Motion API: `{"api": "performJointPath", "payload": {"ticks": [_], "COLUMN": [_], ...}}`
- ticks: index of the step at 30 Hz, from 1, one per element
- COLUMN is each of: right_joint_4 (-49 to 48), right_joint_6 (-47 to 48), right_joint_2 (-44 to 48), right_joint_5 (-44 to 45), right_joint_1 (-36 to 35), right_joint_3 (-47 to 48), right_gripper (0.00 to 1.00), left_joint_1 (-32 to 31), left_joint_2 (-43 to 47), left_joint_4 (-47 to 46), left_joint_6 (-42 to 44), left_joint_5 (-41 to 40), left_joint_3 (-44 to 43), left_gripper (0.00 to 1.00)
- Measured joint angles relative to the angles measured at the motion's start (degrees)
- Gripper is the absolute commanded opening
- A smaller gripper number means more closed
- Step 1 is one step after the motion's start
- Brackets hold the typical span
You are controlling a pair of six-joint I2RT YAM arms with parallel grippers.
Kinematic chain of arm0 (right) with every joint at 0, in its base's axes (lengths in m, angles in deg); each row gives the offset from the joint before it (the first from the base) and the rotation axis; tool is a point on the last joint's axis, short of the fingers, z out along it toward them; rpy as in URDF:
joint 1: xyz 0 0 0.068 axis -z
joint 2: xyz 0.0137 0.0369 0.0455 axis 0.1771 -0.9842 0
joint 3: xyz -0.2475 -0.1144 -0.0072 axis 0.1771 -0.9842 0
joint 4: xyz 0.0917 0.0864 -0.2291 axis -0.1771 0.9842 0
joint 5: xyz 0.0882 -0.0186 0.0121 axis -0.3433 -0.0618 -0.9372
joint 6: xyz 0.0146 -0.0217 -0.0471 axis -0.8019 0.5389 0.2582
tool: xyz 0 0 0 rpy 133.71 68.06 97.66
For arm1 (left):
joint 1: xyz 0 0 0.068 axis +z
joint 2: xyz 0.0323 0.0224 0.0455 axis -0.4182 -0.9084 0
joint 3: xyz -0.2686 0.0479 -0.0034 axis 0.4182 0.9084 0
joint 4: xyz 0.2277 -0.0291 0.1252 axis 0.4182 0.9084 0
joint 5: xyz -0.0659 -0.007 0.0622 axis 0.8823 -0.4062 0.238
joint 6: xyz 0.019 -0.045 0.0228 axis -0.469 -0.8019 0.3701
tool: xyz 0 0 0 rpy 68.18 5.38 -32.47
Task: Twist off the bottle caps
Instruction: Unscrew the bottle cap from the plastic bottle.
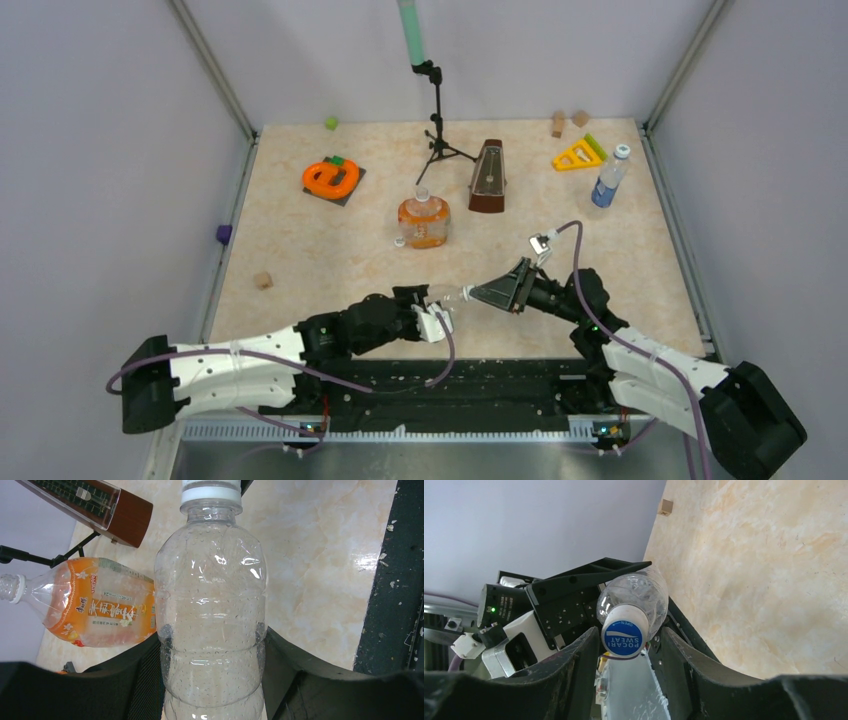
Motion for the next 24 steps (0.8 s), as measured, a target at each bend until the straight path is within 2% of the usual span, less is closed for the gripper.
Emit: {"api": "performJointPath", "payload": {"ticks": [3,7,15,17,24], "right_joint_4": [-1.0,-2.3,-2.8,-3.0,-3.0], "right_joint_6": [-0.2,-0.5,-0.5,-0.5,0.2], "right_joint_2": [0.0,-0.3,-2.0,-2.1,-2.2], "right_joint_5": [0.3,0.3,-0.3,-0.5,-1.0], "right_joint_1": [0.0,0.0,0.0,0.0,0.0], "right_joint_3": [0.0,0.0,0.0,0.0,0.0], "right_gripper": [0.48,0.40,0.44,0.34,0.18], "left_joint_1": [0.0,0.0,0.0,0.0,0.0], "left_joint_2": [0.0,0.0,0.0,0.0,0.0], "left_joint_4": [0.1,0.0,0.0,0.0,0.0], "left_joint_6": [-0.1,-0.3,-0.3,-0.3,-0.3], "left_joint_5": [0.2,0.3,0.3,0.3,0.2], "left_joint_3": [0.1,0.4,0.6,0.6,0.6], "left_gripper": [0.00,0.00,0.00,0.00,0.00]}}
